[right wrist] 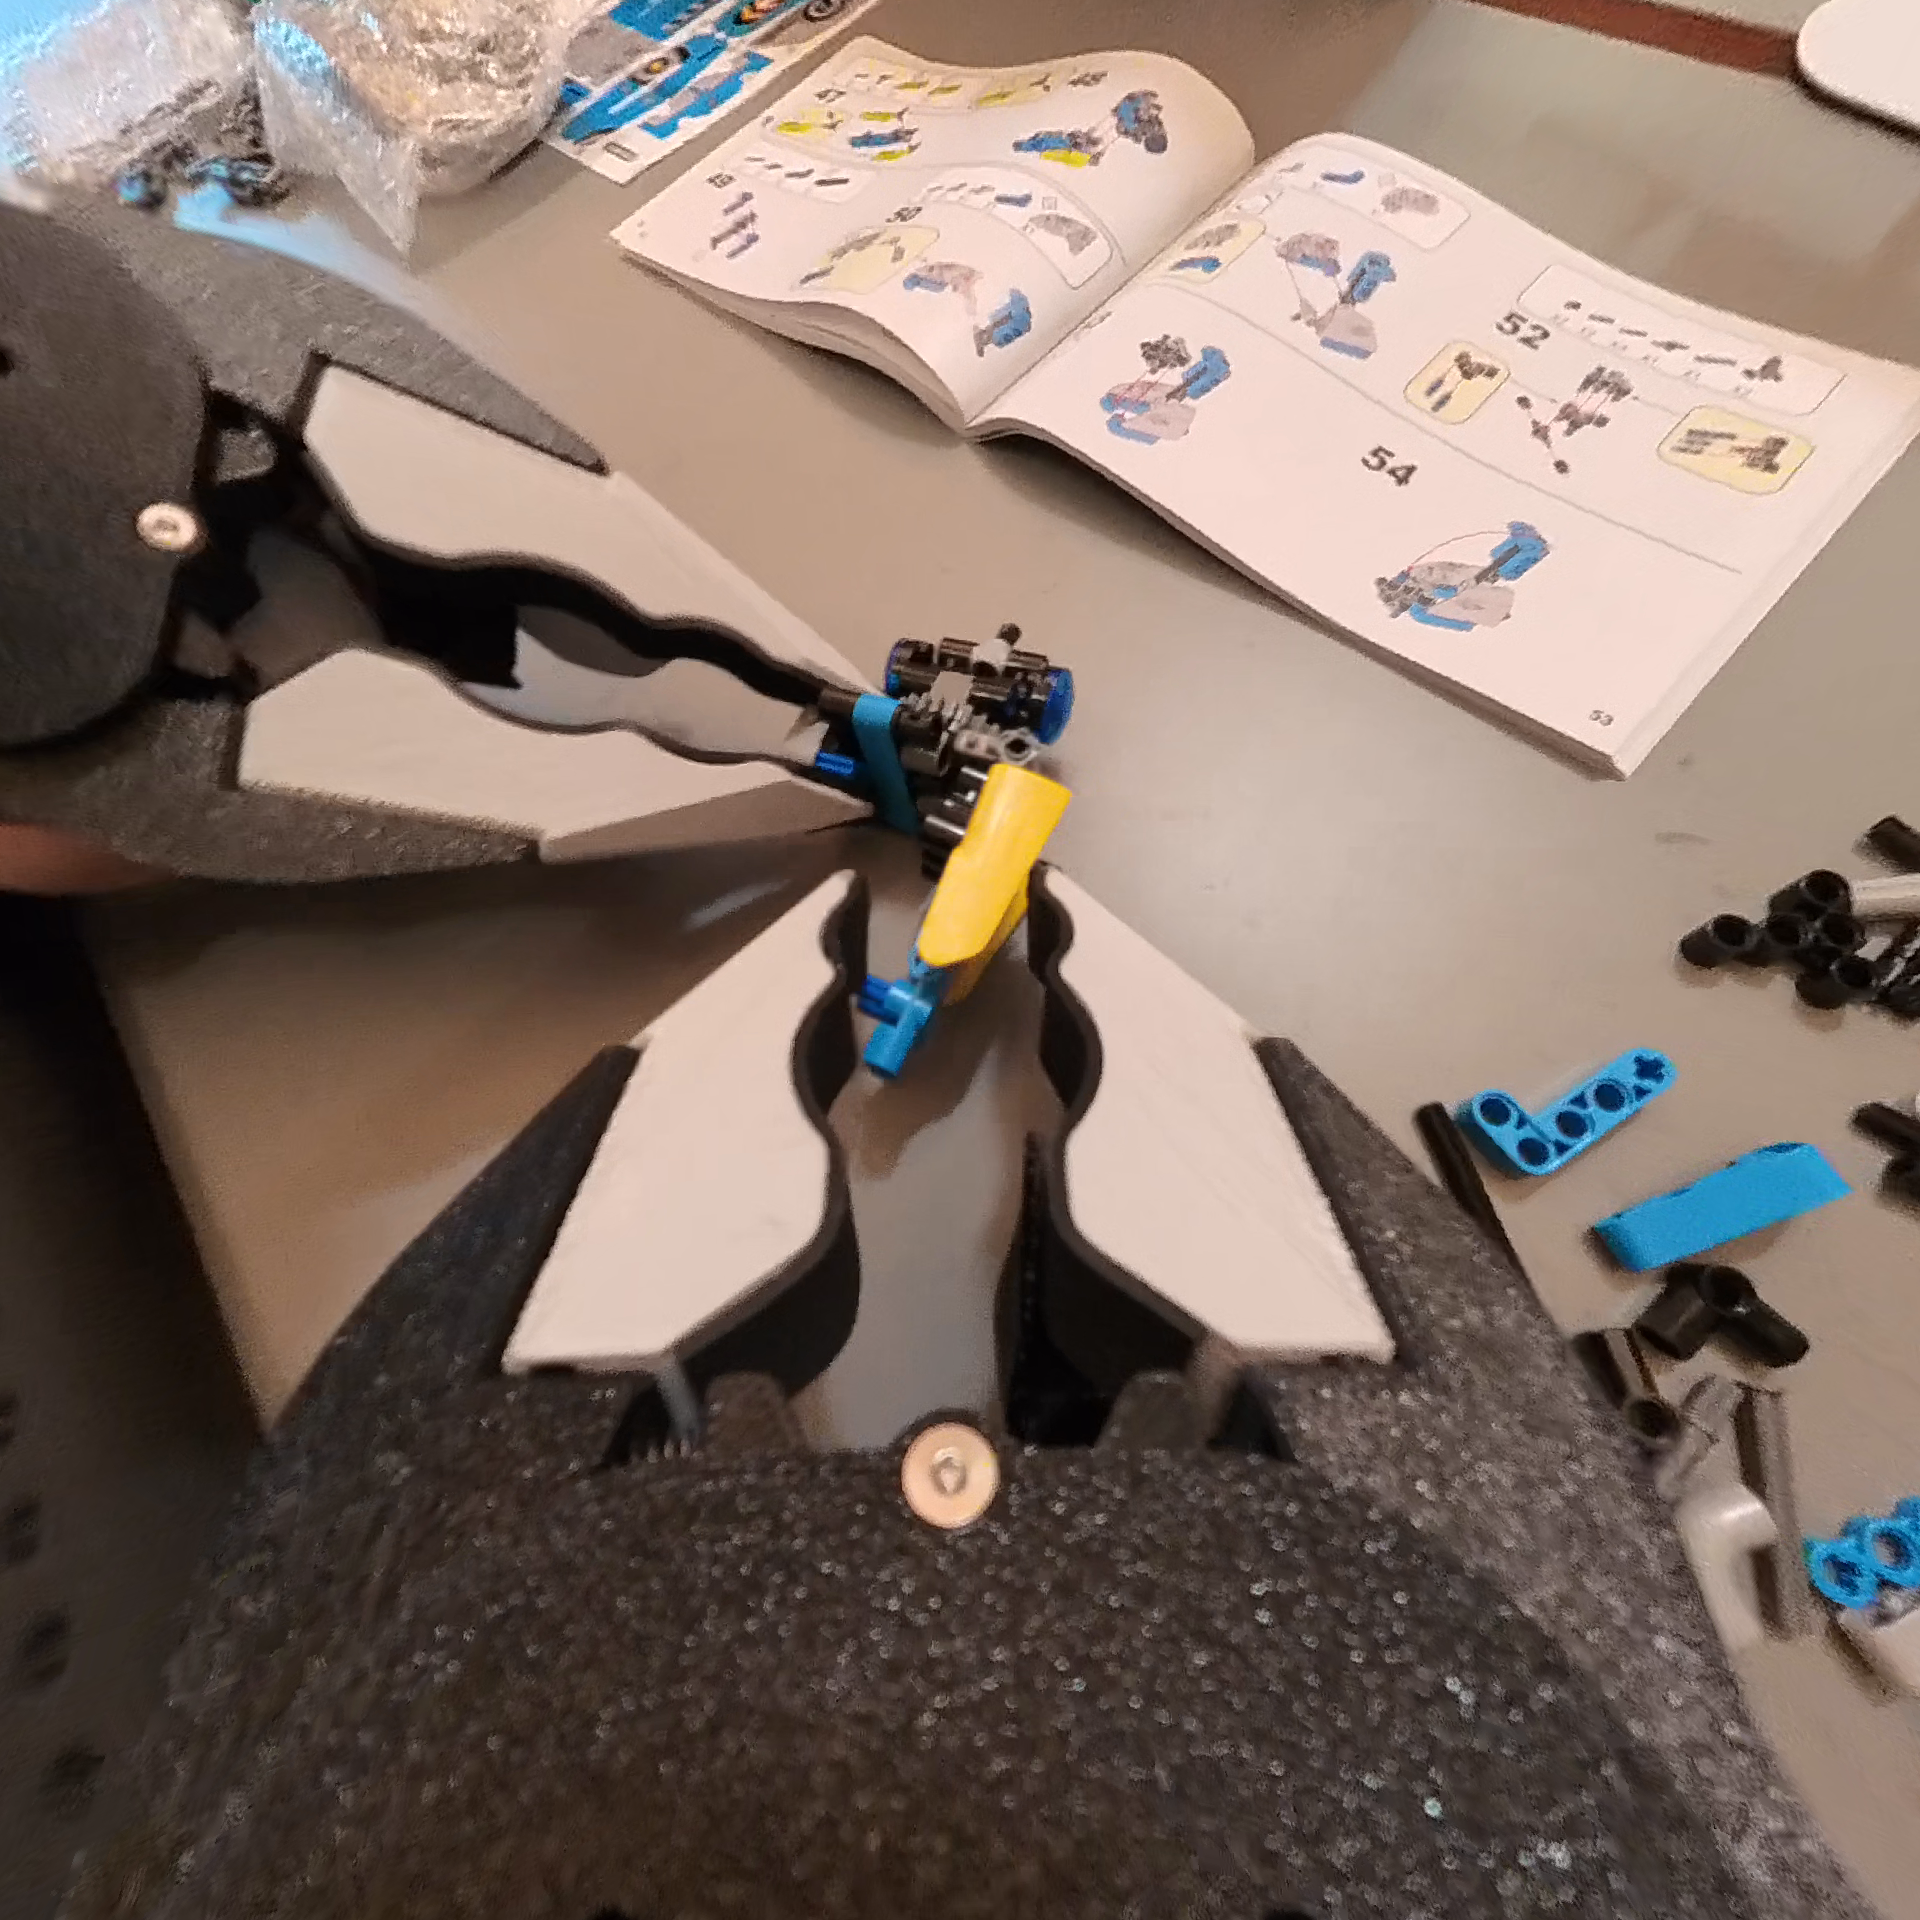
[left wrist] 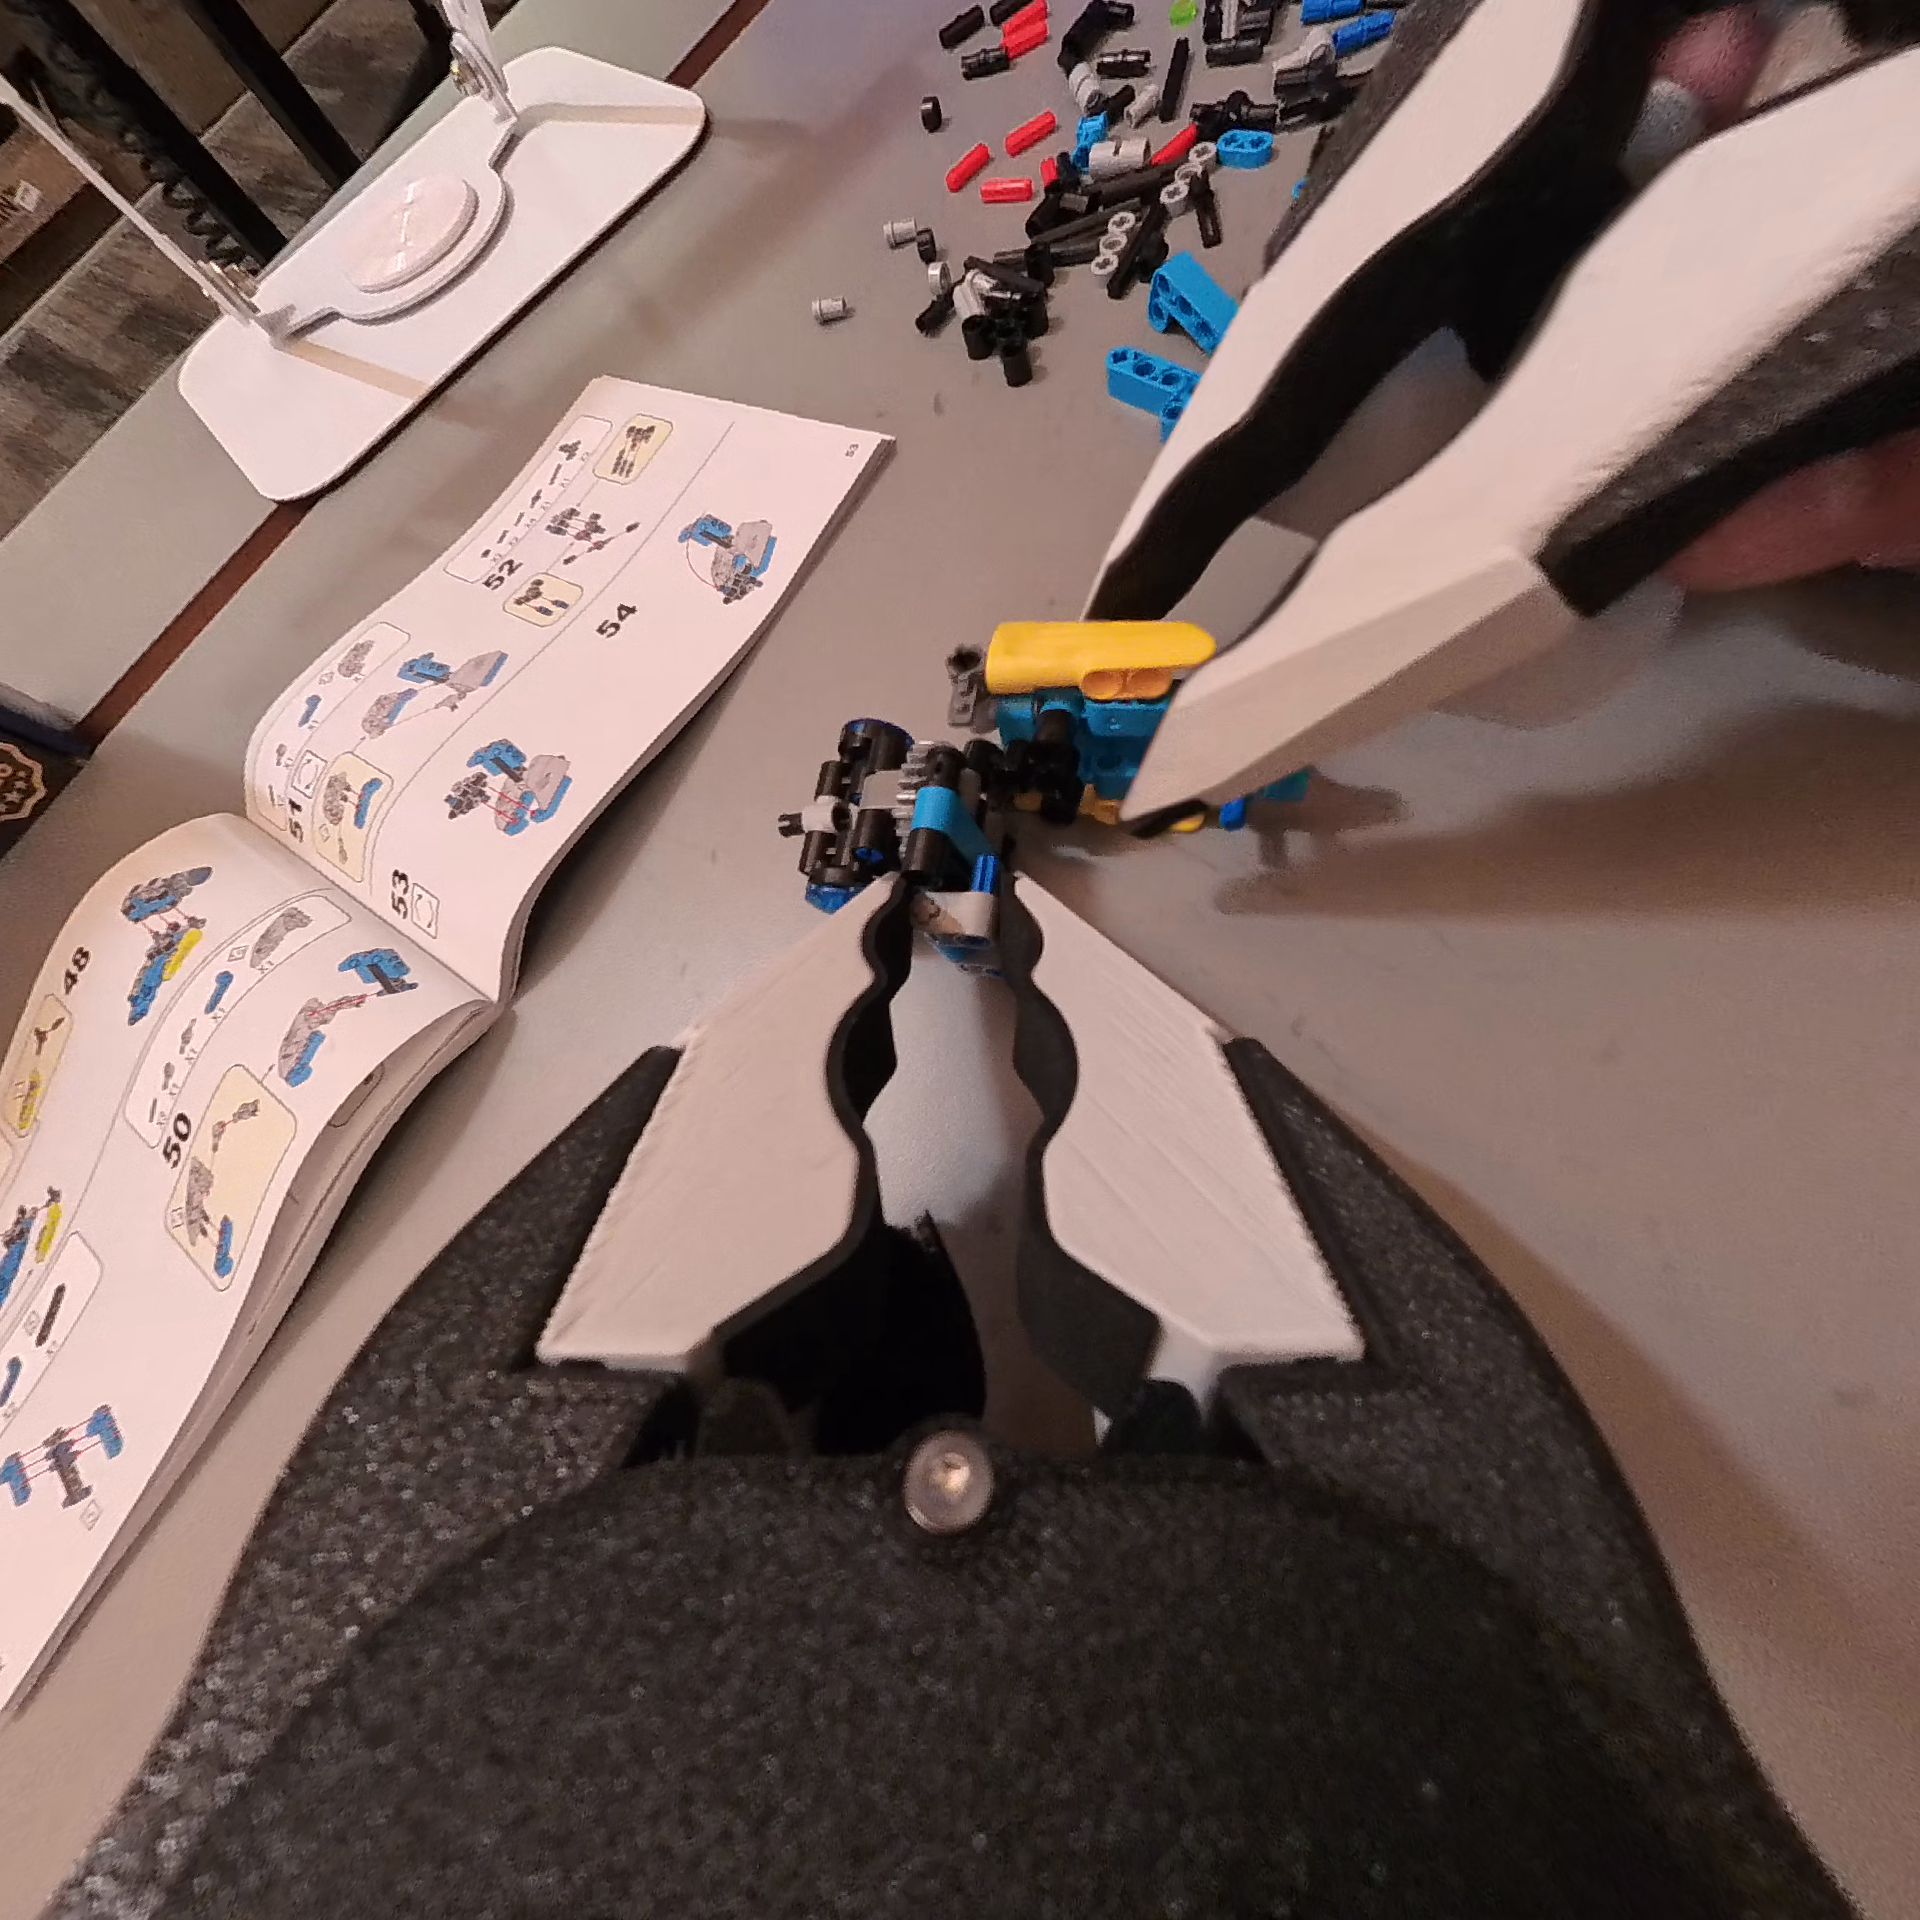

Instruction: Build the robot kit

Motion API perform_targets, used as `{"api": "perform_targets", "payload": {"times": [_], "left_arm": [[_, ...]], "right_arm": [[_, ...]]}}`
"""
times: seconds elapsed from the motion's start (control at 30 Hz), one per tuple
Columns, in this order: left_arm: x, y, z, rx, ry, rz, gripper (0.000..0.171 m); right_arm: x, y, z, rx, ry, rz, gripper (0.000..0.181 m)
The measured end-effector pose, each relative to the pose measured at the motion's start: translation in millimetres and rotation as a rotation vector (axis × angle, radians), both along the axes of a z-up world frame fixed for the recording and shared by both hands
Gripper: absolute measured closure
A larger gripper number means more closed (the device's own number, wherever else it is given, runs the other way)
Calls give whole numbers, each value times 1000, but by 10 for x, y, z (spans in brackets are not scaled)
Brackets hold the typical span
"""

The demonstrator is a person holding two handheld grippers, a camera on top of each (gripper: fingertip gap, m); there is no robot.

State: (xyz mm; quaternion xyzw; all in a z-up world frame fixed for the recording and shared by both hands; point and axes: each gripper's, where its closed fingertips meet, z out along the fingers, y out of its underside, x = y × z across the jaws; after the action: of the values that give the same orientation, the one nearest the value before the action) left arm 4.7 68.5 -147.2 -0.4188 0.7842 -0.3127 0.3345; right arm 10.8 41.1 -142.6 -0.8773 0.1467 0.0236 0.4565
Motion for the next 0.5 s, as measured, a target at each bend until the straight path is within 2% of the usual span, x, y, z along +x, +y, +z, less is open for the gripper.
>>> {"api": "perform_targets", "payload": {"times": [0.03,0.1,0.2,0.37,0.5], "left_arm": [[0,0,0,0,0,0,156],[0,1,0,-3,2,0,156],[2,4,-1,-9,5,2,156],[6,5,-3,-54,28,0,156],[18,39,-8,-74,42,23,156]], "right_arm": [[18,6,-18,-12,15,-14,160],[49,14,-26,-27,18,-35,167],[47,25,-32,-44,32,-52,168],[20,42,-42,-41,183,-75,168],[58,100,-46,-101,81,-82,169]]}}
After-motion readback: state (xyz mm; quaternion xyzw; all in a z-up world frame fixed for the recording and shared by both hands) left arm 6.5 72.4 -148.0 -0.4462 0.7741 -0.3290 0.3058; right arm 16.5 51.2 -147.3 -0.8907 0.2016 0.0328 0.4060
